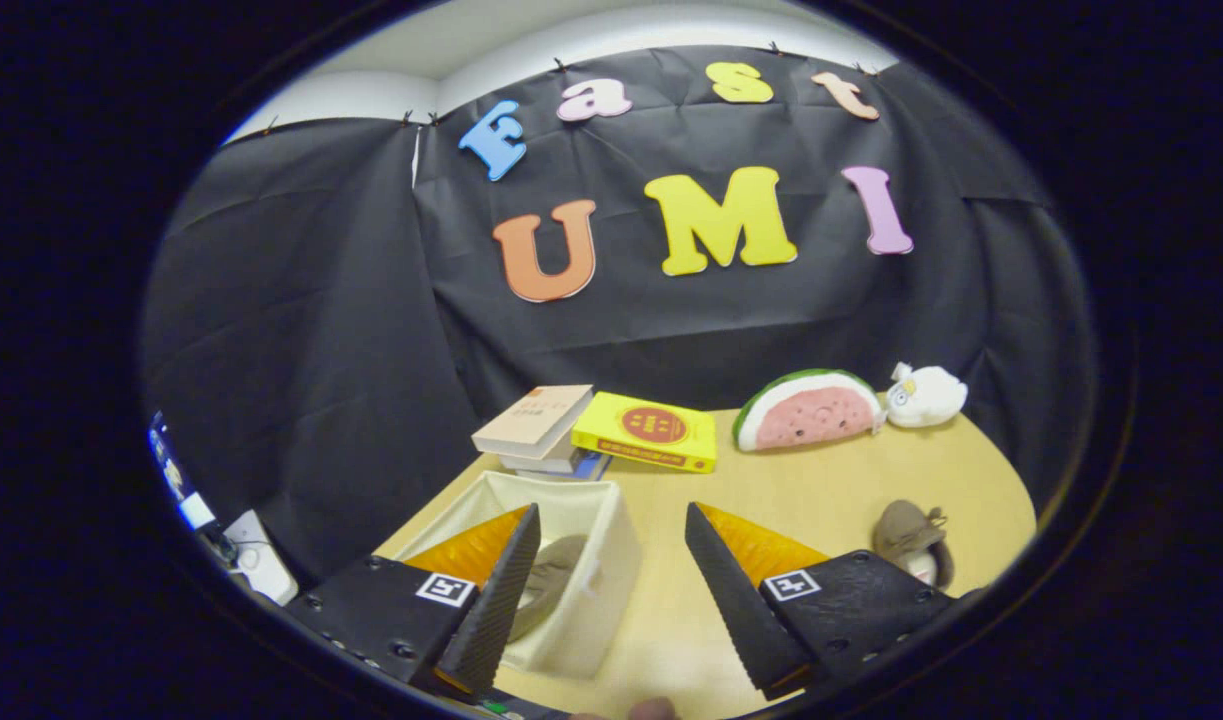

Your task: Open the storage box then place both shoes into the box .Put the left shoe in first, then the right shoe, with the right side of both shoes facing outward in a uniform manner.

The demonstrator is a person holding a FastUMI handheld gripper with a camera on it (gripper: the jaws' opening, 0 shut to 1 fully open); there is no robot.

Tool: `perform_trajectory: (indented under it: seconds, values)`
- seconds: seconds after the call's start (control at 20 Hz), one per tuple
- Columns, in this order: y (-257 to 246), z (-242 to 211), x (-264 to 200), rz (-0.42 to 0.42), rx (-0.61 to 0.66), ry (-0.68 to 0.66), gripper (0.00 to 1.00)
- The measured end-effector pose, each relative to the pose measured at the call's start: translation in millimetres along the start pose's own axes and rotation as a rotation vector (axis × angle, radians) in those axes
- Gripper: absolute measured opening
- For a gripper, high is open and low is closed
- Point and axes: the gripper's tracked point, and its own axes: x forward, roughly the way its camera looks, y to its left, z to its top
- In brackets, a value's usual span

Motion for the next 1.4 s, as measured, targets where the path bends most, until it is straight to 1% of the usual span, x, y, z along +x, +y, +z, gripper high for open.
perform_trajectory:
  seconds: [0.05, 0.2, 0.35, 0.4, 0.55, 0.7, 0.9, 1.05, 1.2, 1.25, 1.35, 1.4]
  values:
    - [-25.3, 0.3, -8.7, -0.017, -0.025, 0.003, 0.89]
    - [-112.1, -2.8, -33.0, -0.115, -0.120, 0.021, 0.90]
    - [-185.5, -15.1, -49.1, -0.185, -0.122, 0.086, 0.94]
    - [-208.1, -22.9, -48.8, -0.204, -0.119, 0.115, 0.94]
    - [-265.1, -60.8, -39.8, -0.235, -0.103, 0.238, 0.95]
    - [-300.3, -94.4, -26.3, -0.263, -0.088, 0.368, 0.94]
    - [-327.9, -128.3, -4.6, -0.277, -0.038, 0.486, 0.95]
    - [-345.5, -145.2, 12.6, -0.295, -0.004, 0.514, 0.95]
    - [-344.7, -156.1, 25.5, -0.283, 0.006, 0.539, 0.95]
    - [-343.9, -157.4, 27.3, -0.282, 0.009, 0.559, 0.93]
    - [-342.9, -161.9, 30.5, -0.276, 0.004, 0.592, 0.64]
    - [-341.8, -164.1, 30.4, -0.276, 0.005, 0.611, 0.53]
